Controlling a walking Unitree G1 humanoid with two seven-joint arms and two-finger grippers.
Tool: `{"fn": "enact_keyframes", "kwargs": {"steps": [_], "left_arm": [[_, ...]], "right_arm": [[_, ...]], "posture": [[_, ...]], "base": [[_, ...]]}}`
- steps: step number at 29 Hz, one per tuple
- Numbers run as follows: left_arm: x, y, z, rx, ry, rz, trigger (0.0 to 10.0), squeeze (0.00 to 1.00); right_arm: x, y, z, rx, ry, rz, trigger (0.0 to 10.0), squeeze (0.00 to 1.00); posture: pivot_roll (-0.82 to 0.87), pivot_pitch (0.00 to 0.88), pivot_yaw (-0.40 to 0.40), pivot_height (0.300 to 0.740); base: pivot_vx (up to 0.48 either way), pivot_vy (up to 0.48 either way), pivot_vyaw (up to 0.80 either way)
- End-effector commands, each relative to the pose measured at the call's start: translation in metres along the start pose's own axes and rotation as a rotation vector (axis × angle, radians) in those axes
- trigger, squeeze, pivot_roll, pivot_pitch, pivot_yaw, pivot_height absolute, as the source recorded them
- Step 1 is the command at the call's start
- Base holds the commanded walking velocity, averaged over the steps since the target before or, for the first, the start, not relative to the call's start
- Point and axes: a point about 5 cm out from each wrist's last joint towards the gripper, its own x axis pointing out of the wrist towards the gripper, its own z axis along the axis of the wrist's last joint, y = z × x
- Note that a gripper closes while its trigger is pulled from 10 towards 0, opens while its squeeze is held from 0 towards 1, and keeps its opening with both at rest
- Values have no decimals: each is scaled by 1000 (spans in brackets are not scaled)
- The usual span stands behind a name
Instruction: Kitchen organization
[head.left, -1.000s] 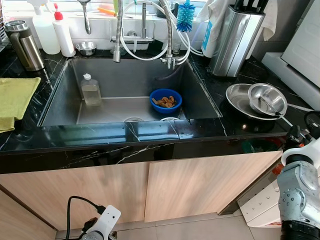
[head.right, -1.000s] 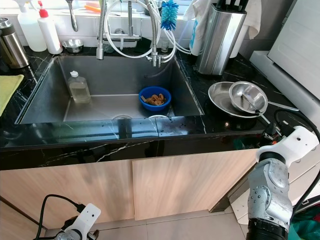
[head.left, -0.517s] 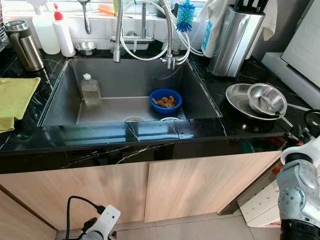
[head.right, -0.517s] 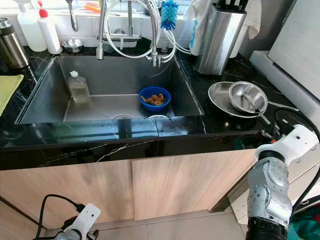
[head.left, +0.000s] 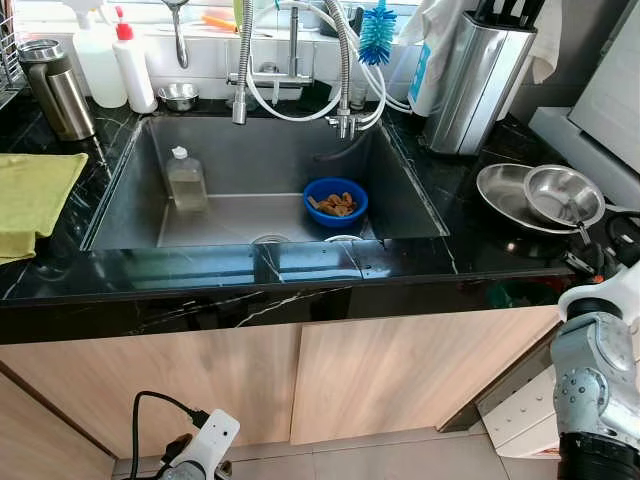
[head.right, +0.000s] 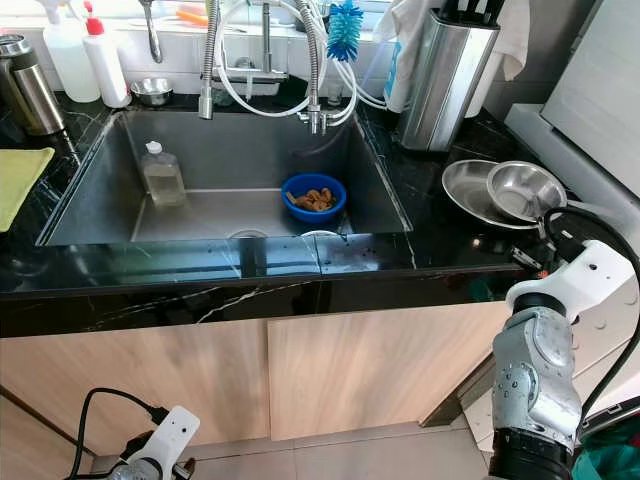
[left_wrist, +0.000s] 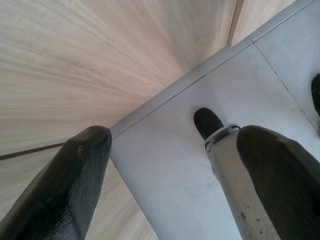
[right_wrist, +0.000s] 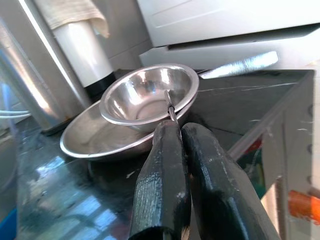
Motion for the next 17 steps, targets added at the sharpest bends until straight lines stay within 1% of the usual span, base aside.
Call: {"fn": "enact_keyframes", "kwargs": {"steps": [1,9,17], "left_arm": [[0,0,2,10,-4,3,10000,0],[1,1,3,9,-9,9,10000,0],[1,1,4,5,-11,11,10000,0]], "right_arm": [[1,8,8,2,-21,47,10000,0],[0,20,9,2,-22,130,10000,0],[-4,39,24,3,-77,234,10000,0]], "posture": [[128,34,-107,740],[127,36,-106,740],[126,39,-108,740]], "base": [[0,0,0],[0,0,0],[0,0,0]]}}
